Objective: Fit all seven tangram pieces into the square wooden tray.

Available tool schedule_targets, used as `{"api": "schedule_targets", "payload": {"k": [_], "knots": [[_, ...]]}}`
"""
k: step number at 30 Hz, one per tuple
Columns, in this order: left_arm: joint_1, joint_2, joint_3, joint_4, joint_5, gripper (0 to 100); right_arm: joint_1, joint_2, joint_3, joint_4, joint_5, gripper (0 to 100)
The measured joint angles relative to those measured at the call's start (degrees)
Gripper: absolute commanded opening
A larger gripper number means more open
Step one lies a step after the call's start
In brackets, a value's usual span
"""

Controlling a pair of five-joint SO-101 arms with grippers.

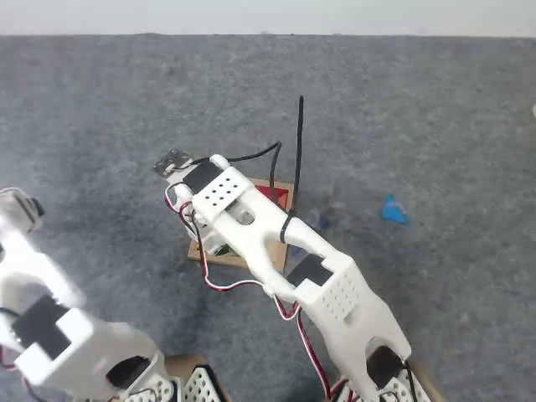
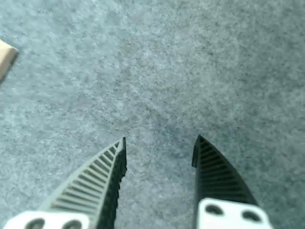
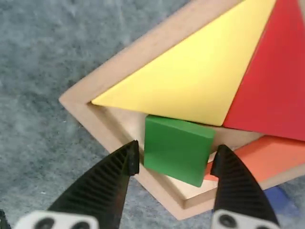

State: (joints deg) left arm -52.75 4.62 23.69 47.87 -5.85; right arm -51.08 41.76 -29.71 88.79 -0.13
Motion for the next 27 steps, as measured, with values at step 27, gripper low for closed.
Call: {"api": "schedule_targets", "payload": {"k": [27], "knots": [[1.23,0.00,0.00,0.00,0.00,23,-3.34,-7.47,1.14,0.70,-0.18,23.8]]}}
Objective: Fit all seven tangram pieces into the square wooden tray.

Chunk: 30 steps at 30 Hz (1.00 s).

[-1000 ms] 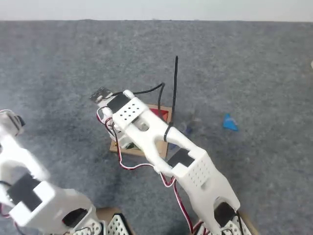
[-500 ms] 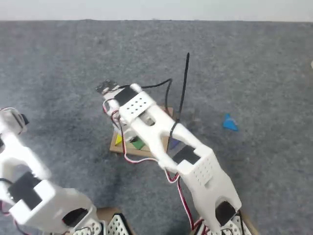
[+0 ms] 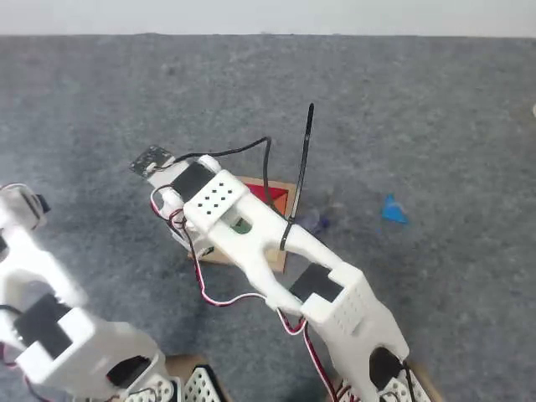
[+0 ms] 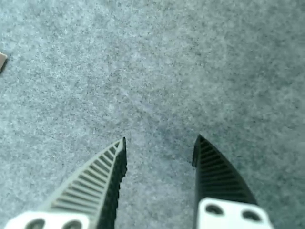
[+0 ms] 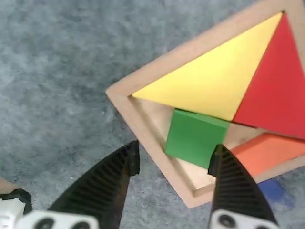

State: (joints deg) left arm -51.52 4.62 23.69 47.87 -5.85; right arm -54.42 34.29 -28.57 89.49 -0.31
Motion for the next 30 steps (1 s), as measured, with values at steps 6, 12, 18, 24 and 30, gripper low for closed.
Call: {"api": "schedule_targets", "payload": {"k": [6,12,18,24,30], "knots": [[0.00,0.00,0.00,0.00,0.00,23,0.00,-0.18,7.30,-4.40,0.00,23.8],[0.00,0.00,0.00,0.00,0.00,23,-0.09,-1.85,10.46,-7.21,0.00,23.8],[0.00,0.00,0.00,0.00,0.00,23,-2.46,-1.85,10.64,-8.88,0.00,23.8],[0.70,0.00,0.00,0.00,0.00,23,-4.57,-1.67,10.73,-9.32,-0.35,23.8],[0.70,0.00,0.00,0.00,0.00,23,-4.40,-1.67,11.25,-9.32,-0.88,23.8]]}}
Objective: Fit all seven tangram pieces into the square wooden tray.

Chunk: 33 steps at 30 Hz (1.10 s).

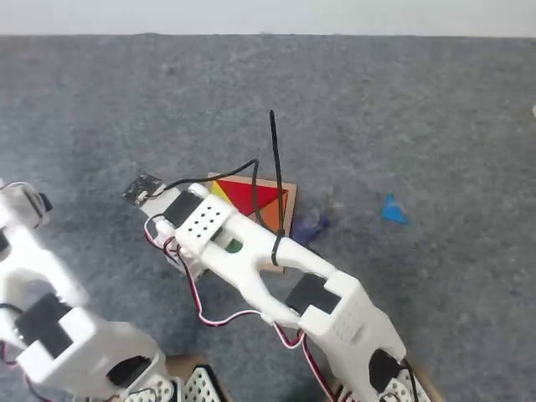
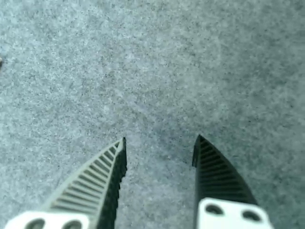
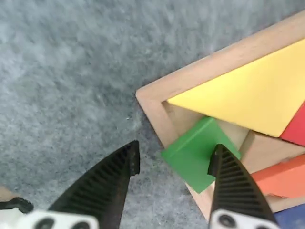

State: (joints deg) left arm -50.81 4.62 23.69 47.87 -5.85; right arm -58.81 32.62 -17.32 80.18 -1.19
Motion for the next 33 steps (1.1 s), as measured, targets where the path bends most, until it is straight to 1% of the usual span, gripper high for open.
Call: {"api": "schedule_targets", "payload": {"k": [6,13,20,23,28,33], "knots": [[0.00,0.00,0.00,0.00,0.00,23,5.10,0.00,0.00,0.00,-0.53,23.8],[0.00,0.00,0.00,0.00,0.00,23,9.41,0.00,0.00,0.00,-0.62,23.7],[0.00,0.00,0.00,0.00,0.00,23,9.32,-0.53,0.09,0.09,1.49,23.7],[0.00,0.00,0.00,0.00,0.00,23,8.00,-3.25,0.09,2.46,2.29,23.7],[0.00,0.00,0.00,0.00,0.00,23,7.21,-9.76,0.09,9.41,5.10,23.7],[0.00,0.00,0.00,0.00,0.00,23,7.21,-11.16,2.73,10.46,5.71,23.7]]}}
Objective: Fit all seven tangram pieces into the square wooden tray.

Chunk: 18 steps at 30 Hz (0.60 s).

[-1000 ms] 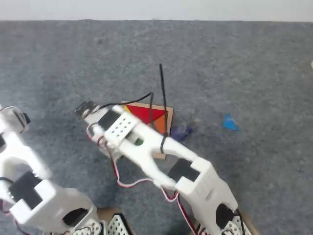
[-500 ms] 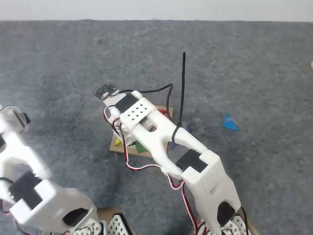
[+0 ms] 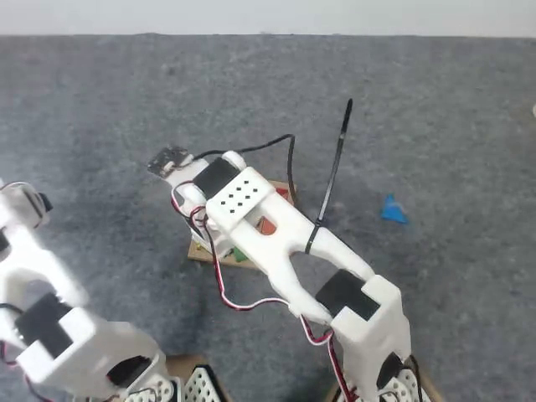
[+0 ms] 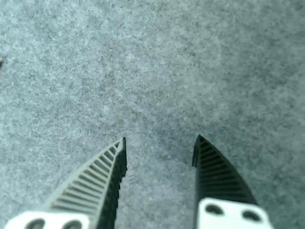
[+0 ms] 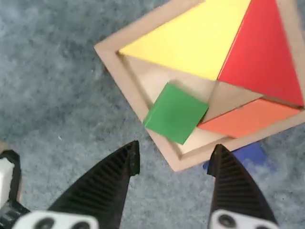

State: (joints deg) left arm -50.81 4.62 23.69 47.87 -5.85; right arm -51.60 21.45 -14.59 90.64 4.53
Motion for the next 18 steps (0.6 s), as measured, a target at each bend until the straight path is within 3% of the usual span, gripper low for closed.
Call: {"api": "schedule_targets", "payload": {"k": [8,18], "knots": [[0.00,0.00,0.00,0.00,-0.70,23,1.05,0.00,13.27,-9.32,0.00,23.7],[0.00,0.00,0.00,0.00,-0.97,23,3.96,2.64,13.10,-13.71,0.00,23.7]]}}
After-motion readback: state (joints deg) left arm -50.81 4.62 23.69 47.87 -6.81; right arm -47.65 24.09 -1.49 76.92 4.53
